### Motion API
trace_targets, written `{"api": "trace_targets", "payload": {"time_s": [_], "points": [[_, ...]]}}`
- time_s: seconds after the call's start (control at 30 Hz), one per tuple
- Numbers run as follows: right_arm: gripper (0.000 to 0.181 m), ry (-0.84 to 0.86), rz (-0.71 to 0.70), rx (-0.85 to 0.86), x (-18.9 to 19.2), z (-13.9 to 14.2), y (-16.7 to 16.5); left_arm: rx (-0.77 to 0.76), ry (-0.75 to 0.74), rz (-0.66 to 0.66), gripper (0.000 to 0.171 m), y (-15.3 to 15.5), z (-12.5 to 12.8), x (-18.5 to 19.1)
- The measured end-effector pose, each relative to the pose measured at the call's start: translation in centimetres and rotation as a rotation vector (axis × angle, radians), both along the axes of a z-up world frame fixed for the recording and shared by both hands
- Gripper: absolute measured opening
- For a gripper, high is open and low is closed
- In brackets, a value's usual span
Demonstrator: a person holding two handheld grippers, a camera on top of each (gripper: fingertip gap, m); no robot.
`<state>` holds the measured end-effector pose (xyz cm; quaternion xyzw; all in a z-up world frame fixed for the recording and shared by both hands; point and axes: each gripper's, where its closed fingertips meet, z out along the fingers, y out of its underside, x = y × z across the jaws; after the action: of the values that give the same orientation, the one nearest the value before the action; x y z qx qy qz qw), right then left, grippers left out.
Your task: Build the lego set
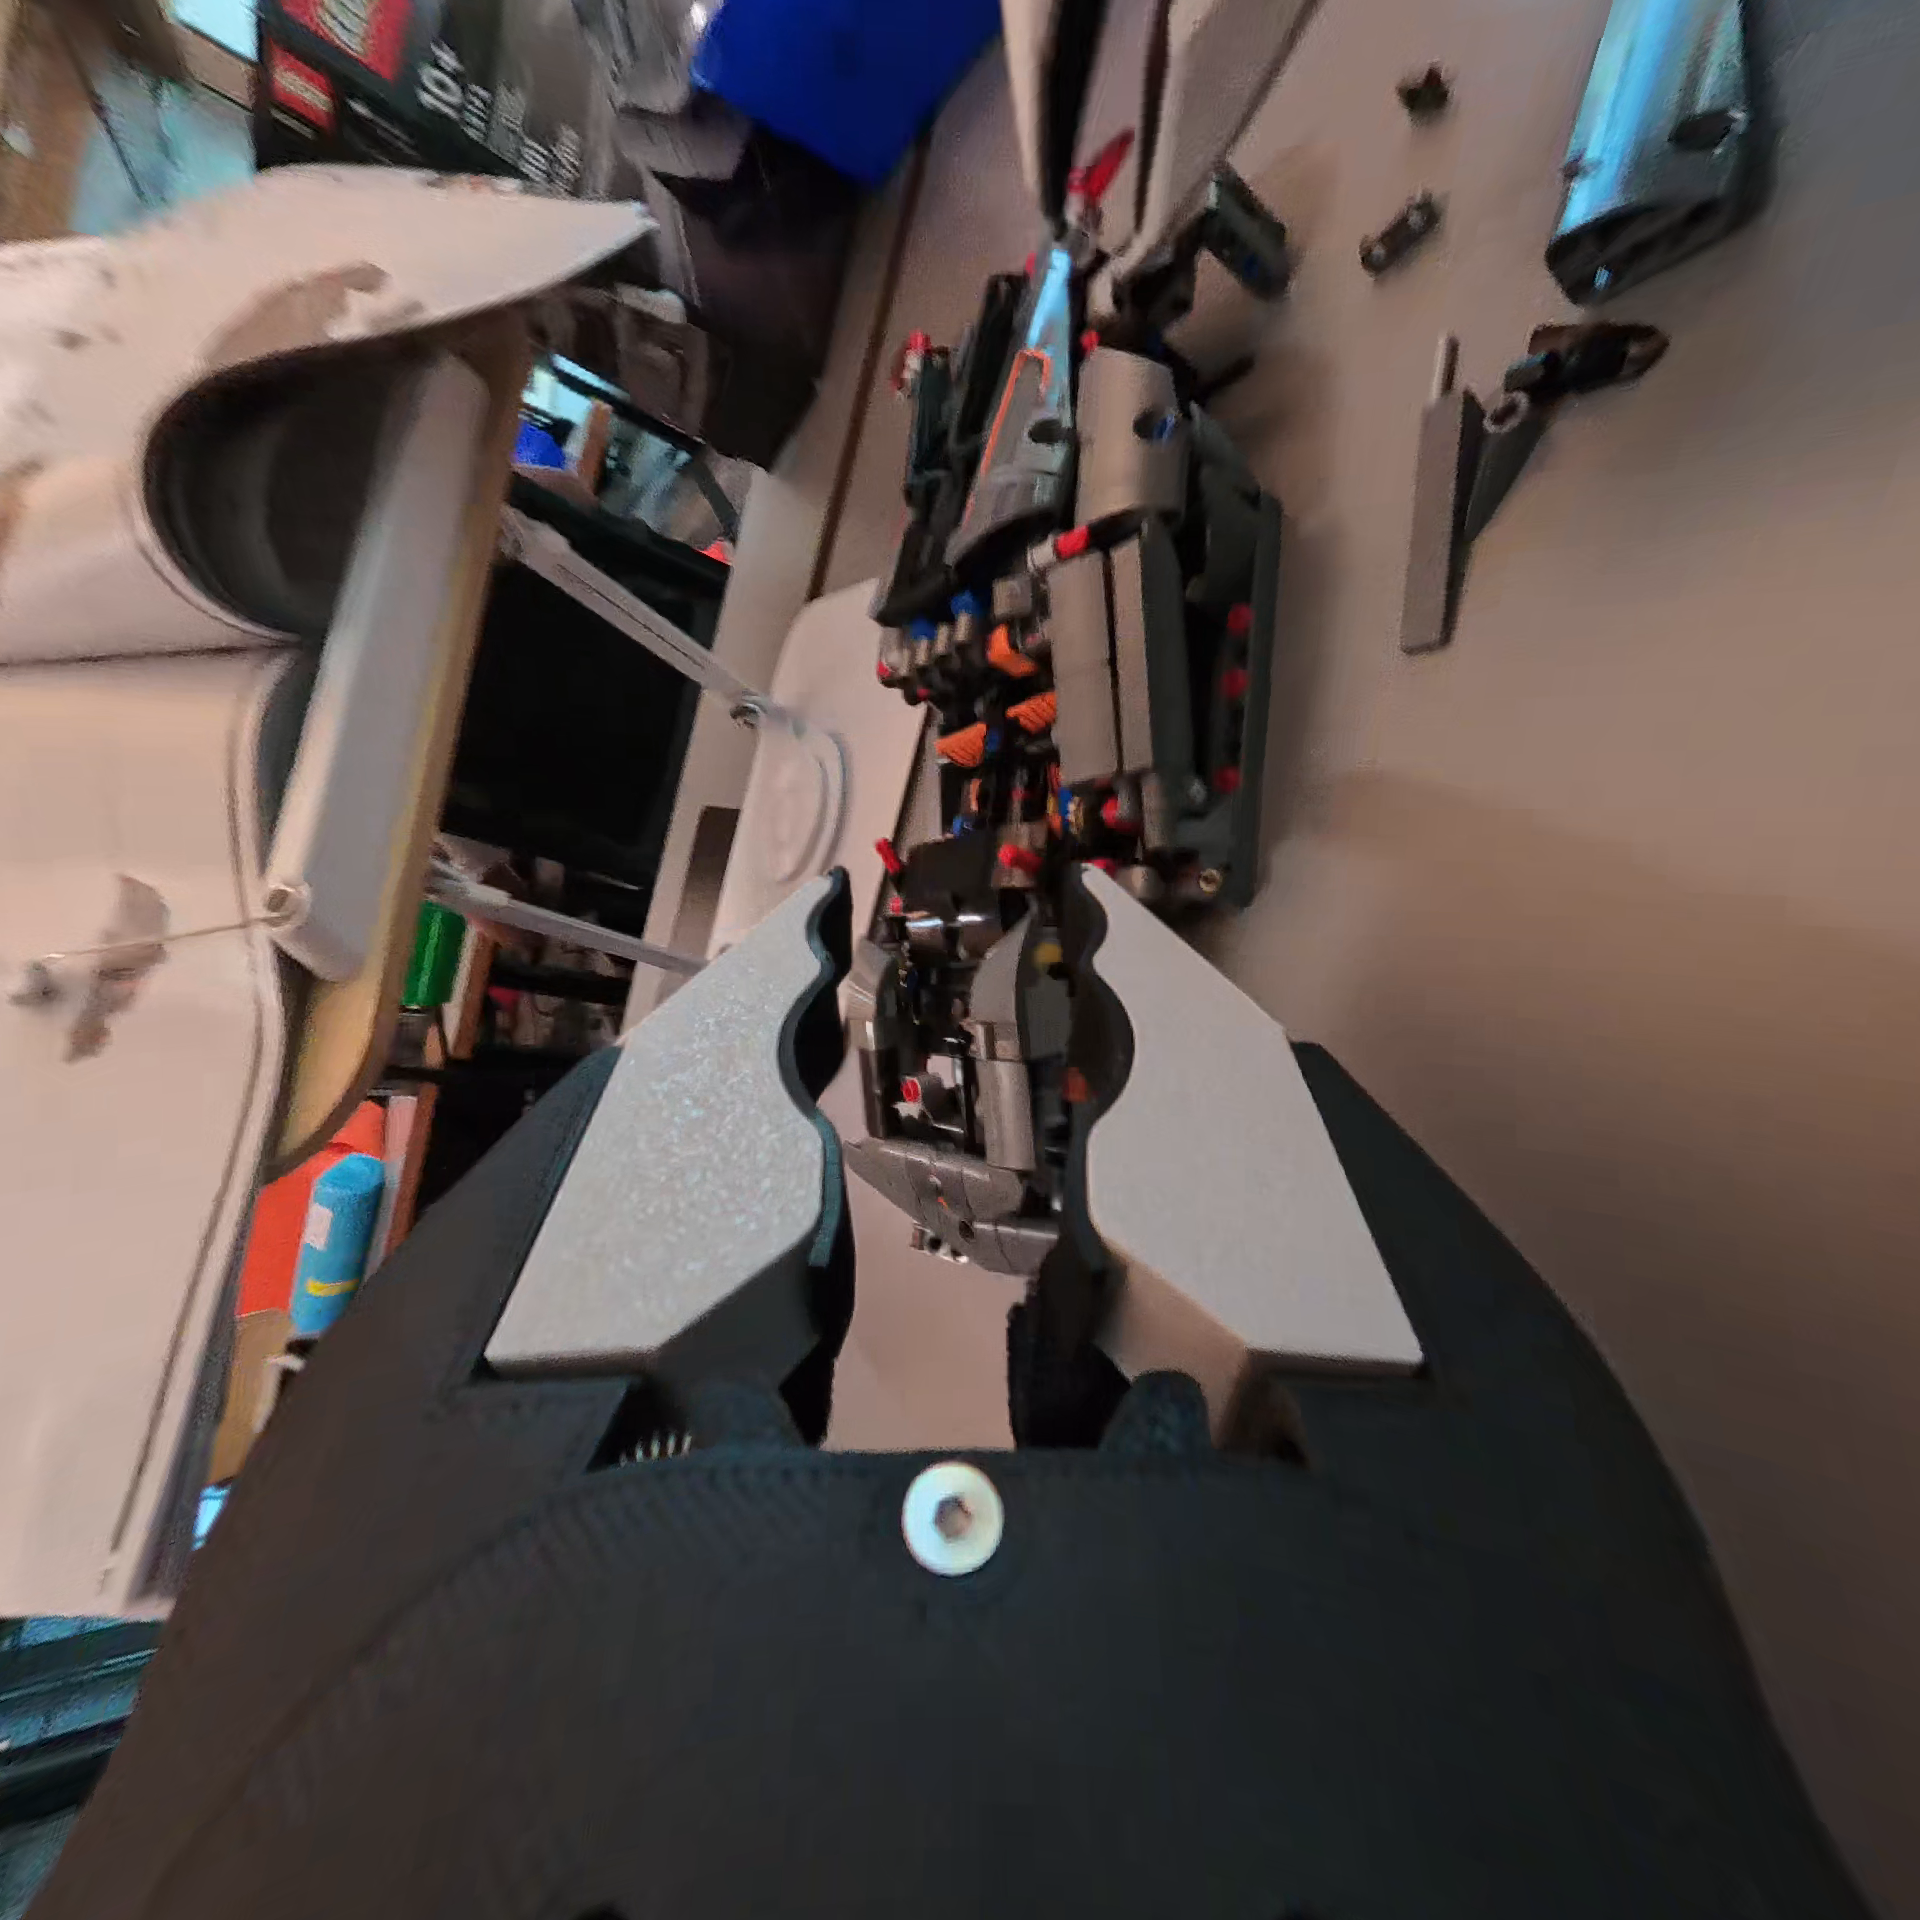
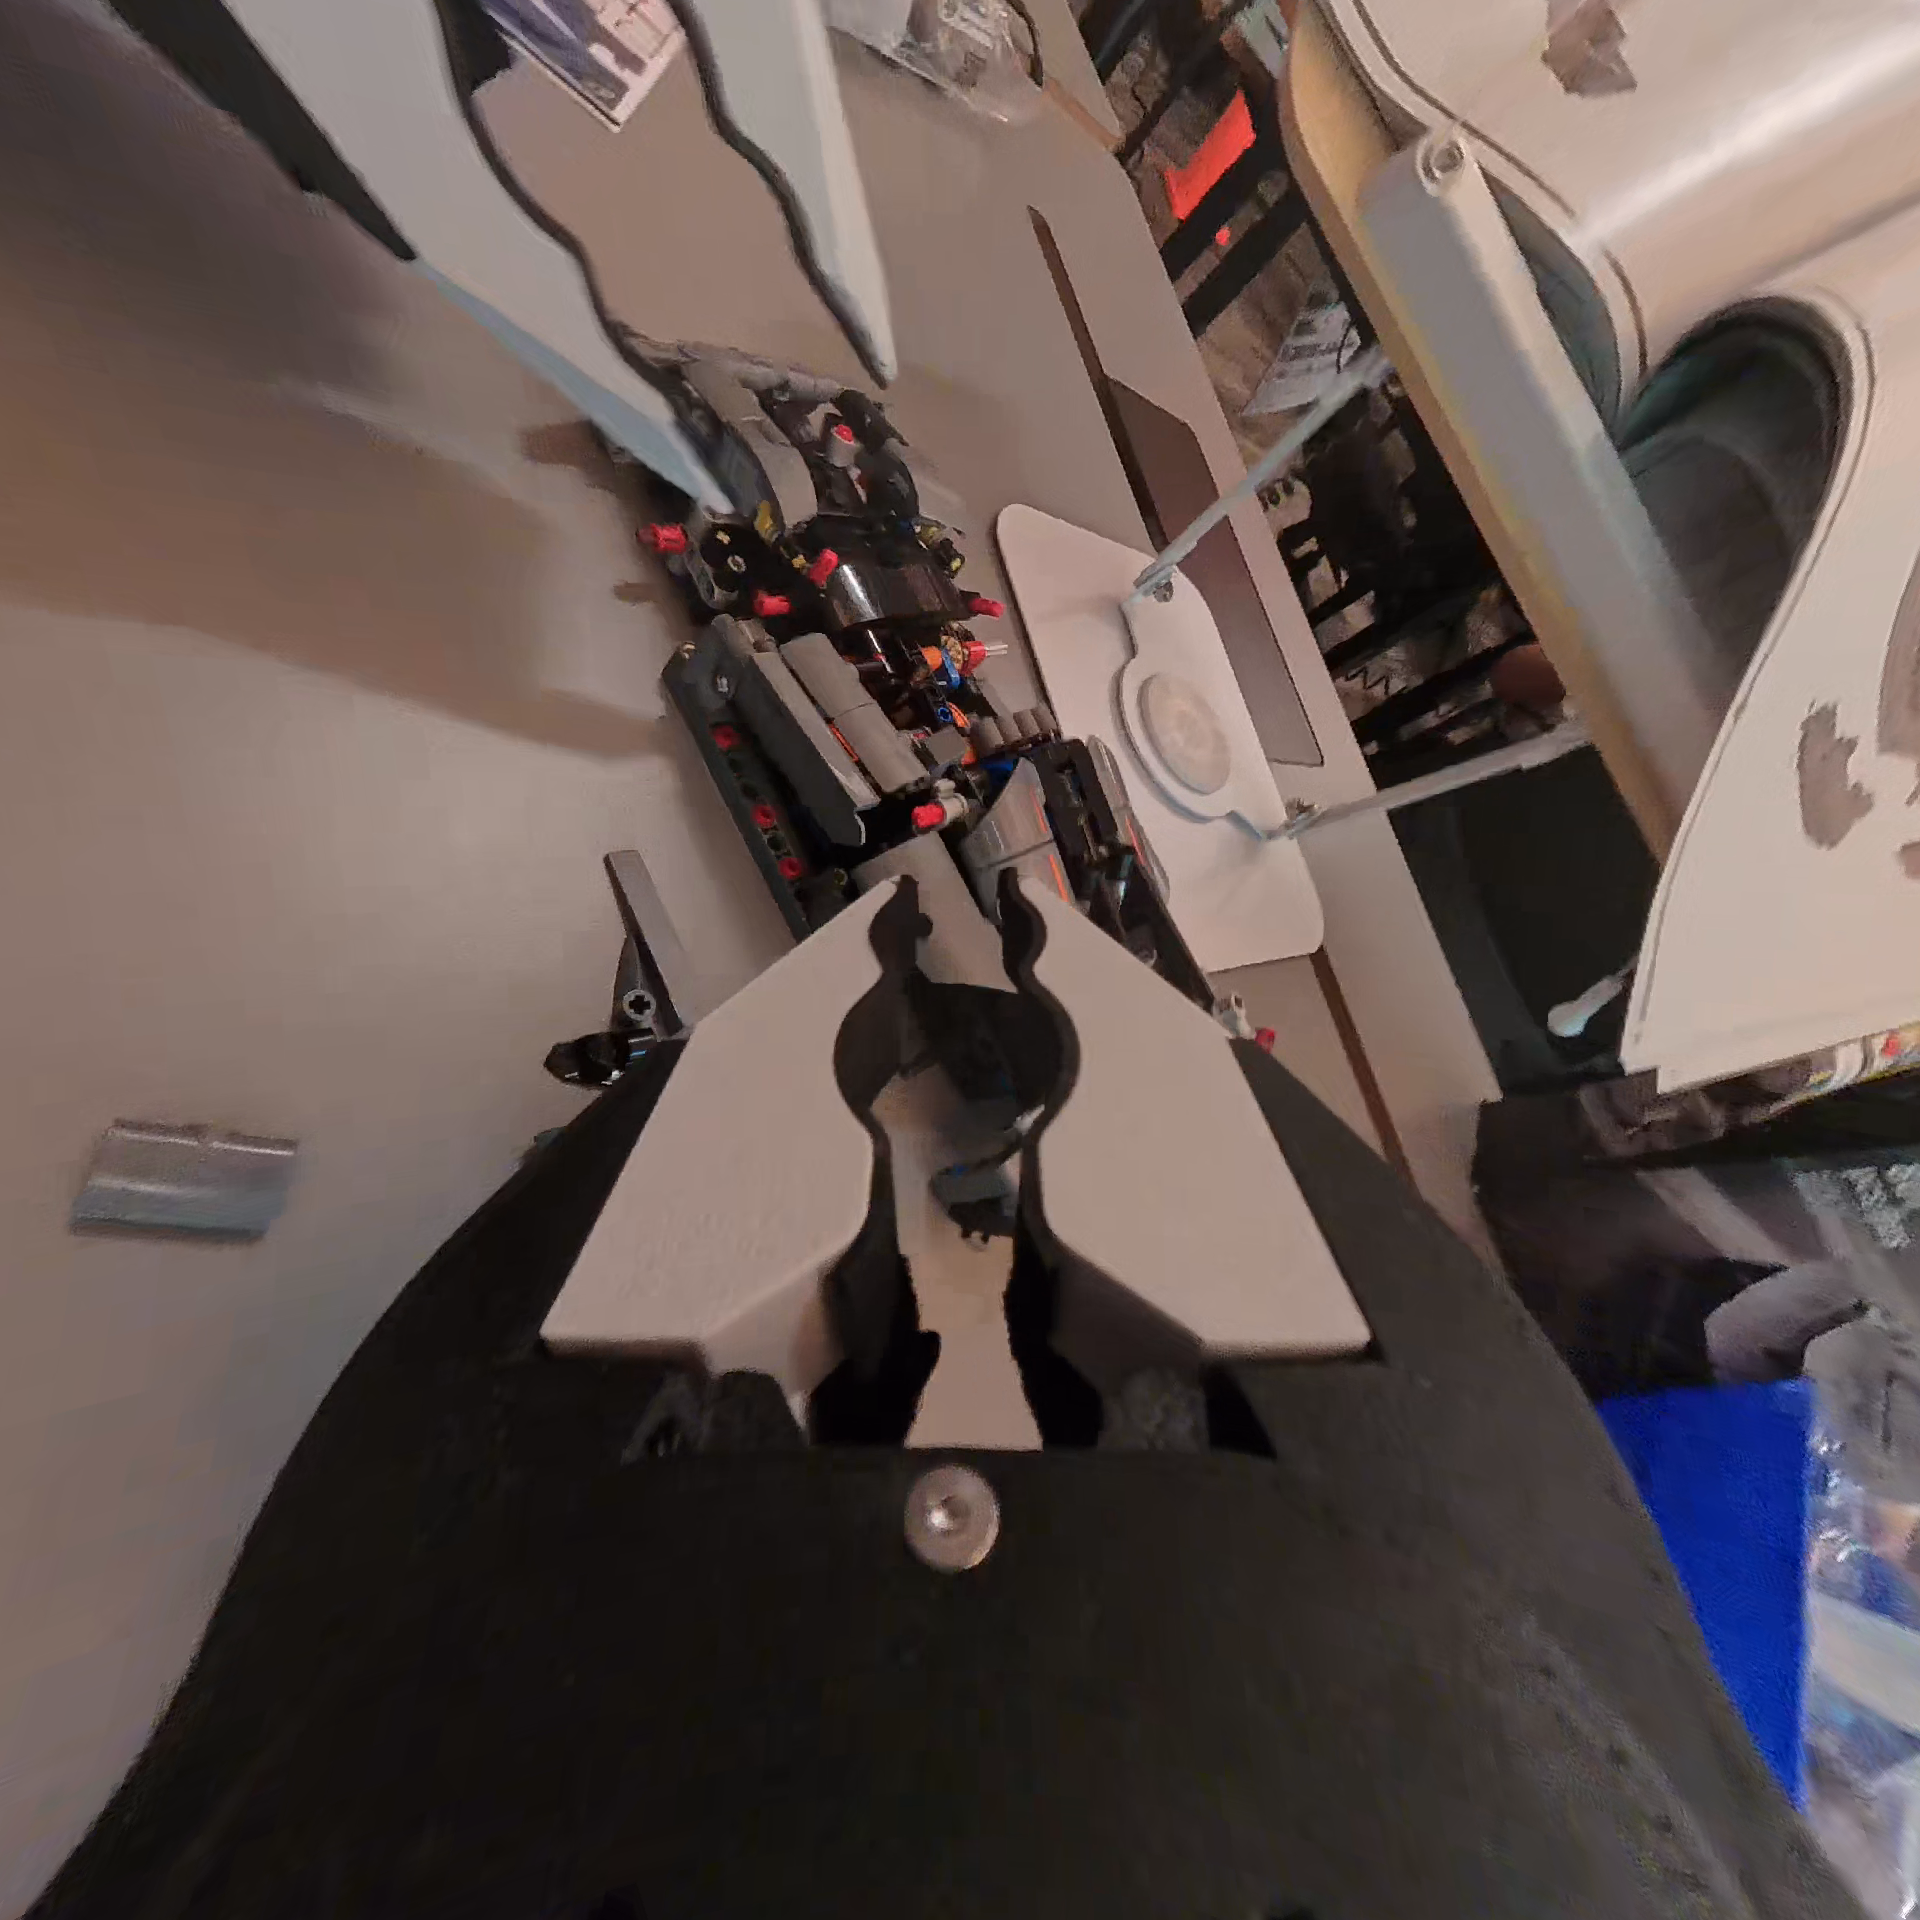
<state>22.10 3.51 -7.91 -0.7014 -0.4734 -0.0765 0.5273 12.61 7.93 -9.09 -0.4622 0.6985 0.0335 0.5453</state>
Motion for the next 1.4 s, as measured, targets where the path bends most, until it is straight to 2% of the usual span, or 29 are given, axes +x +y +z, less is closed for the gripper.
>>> {"api": "trace_targets", "payload": {"time_s": [0.07, 0.13, 0.2, 0.33, 0.4, 0.43, 0.57, 0.67, 0.87, 0.93, 0.97, 1.13, 1.3, 1.37, 1.4], "points": [[0.025, 0.050, -0.067, -0.029, 1.2, -0.2, 0.3, -0.034, 0.003, 0.010, 0.040, 0.0, -0.5, -0.4], [0.025, 0.123, -0.120, -0.046, 2.5, 0.1, 0.5, -0.048, -0.026, 0.052, 0.039, 0.7, 0.1, -0.9], [0.028, 0.205, -0.138, -0.047, 3.4, 0.9, 0.4, -0.126, -0.066, 0.099, 0.046, 1.9, 0.9, -1.3], [0.027, 0.345, -0.249, -0.079, 6.5, 0.9, 0.9, -0.359, -0.022, 0.189, 0.056, 4.8, -0.6, -2.2], [0.033, 0.429, -0.284, -0.160, 7.6, -0.2, 1.0, -0.487, -0.060, 0.194, 0.055, 5.6, -1.1, -2.3], [0.037, 0.457, -0.302, -0.208, 8.0, -1.0, 1.1, -0.545, -0.080, 0.216, 0.062, 6.2, -1.4, -2.5], [0.051, 0.509, -0.339, -0.345, 8.8, -3.6, 1.3, -0.768, -0.161, 0.200, 0.072, 6.5, -1.8, -2.7], [0.051, 0.486, -0.348, -0.398, 8.8, -4.4, 1.5, -0.920, -0.213, 0.211, 0.081, 6.5, -1.9, -2.7], [0.048, 0.447, -0.384, -0.575, 8.2, -6.9, 2.2, -1.172, -0.292, 0.224, 0.079, 6.7, -3.1, -2.3], [0.040, 0.429, -0.340, -0.571, 7.4, -7.2, 2.2, -1.219, -0.313, 0.194, 0.064, 6.2, -3.0, -2.0], [0.039, 0.407, -0.334, -0.564, 7.2, -7.3, 2.2, -1.253, -0.302, 0.188, 0.062, 5.8, -3.2, -1.9], [0.031, 0.357, -0.333, -0.557, 7.2, -7.3, 2.6, -1.275, -0.296, 0.208, 0.064, 5.5, -3.5, -2.0], [0.034, 0.279, -0.299, -0.551, 5.8, -7.5, 3.6, -1.268, -0.263, 0.274, 0.064, 4.6, -4.0, -3.3], [0.035, 0.290, -0.278, -0.547, 5.2, -7.4, 3.8, -1.215, -0.269, 0.338, 0.065, 4.7, -4.0, -4.4], [0.041, 0.319, -0.268, -0.546, 4.8, -7.2, 3.8, -1.154, -0.294, 0.371, 0.070, 5.0, -3.7, -5.0]]}}
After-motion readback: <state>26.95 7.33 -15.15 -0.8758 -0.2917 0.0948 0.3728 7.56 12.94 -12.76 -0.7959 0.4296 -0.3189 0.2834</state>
